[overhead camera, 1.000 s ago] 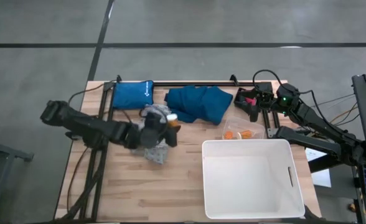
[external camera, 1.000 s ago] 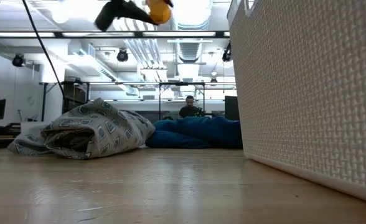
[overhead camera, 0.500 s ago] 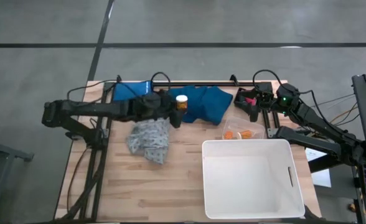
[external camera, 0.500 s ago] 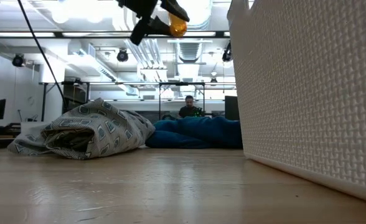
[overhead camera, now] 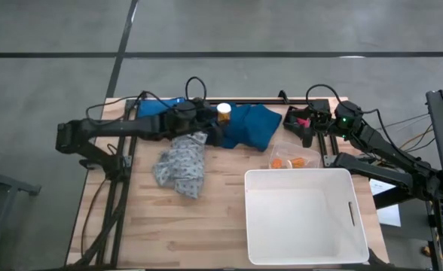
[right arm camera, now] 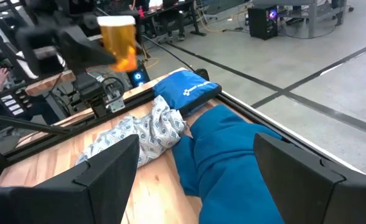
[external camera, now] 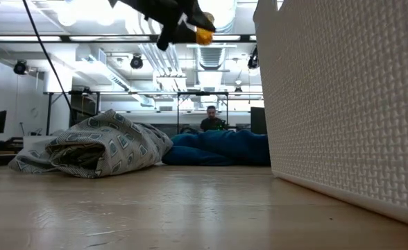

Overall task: Pick & place medical supplies in basket/bin
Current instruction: Put the orange pill bottle into the transparent bin

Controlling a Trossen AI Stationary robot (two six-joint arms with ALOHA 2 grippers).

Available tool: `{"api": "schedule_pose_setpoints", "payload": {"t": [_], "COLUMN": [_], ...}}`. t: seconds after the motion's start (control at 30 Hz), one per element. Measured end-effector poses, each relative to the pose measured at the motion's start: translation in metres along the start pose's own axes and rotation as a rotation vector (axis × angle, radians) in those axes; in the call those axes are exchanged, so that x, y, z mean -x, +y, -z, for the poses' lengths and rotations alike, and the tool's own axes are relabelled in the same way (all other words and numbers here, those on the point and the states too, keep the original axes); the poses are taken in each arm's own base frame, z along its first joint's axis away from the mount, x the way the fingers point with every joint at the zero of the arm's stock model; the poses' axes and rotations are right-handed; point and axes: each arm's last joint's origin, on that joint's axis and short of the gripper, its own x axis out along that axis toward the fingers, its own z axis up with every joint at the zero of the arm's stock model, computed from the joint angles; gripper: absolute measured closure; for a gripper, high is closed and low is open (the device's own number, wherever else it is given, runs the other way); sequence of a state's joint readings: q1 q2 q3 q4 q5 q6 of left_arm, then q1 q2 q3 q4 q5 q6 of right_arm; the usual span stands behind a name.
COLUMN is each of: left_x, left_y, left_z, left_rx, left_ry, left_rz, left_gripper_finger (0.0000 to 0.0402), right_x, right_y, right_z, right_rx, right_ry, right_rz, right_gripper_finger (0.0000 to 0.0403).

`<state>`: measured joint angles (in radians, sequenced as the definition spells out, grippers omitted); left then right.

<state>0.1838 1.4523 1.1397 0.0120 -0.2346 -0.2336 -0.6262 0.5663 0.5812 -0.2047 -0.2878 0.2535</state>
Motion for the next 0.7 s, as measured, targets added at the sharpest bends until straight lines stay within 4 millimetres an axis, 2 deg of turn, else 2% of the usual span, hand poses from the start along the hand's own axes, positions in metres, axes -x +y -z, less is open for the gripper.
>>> {"api": "schedule_pose_setpoints", "payload": {"t": [0.27, 0.43, 0.7], "left_x": [-0.039, -0.061, -0.094], "left_y": [0.006, 0.005, 0.016], "left_z": [0.020, 0.028, 0.039], "left_rx": [-0.005, 0.036, 0.052], "left_ry": [-0.008, -0.083, -0.109], "left_rz": [-0.025, -0.012, 0.013], "left_gripper_finger": [0.0197, 0.0197, 0.0197], "right_x": [0.000, 0.000, 0.000], "right_y": [0.000, 0.000, 0.000], "right_z": [0.000, 0.000, 0.000], "right_rx": [0.000, 0.000, 0.000], "right_ry": [0.000, 0.000, 0.000], "right_rz": [-0.001, 0.000, -0.001], "right_gripper_finger": [0.0092, 0.0092, 0.0092]}}
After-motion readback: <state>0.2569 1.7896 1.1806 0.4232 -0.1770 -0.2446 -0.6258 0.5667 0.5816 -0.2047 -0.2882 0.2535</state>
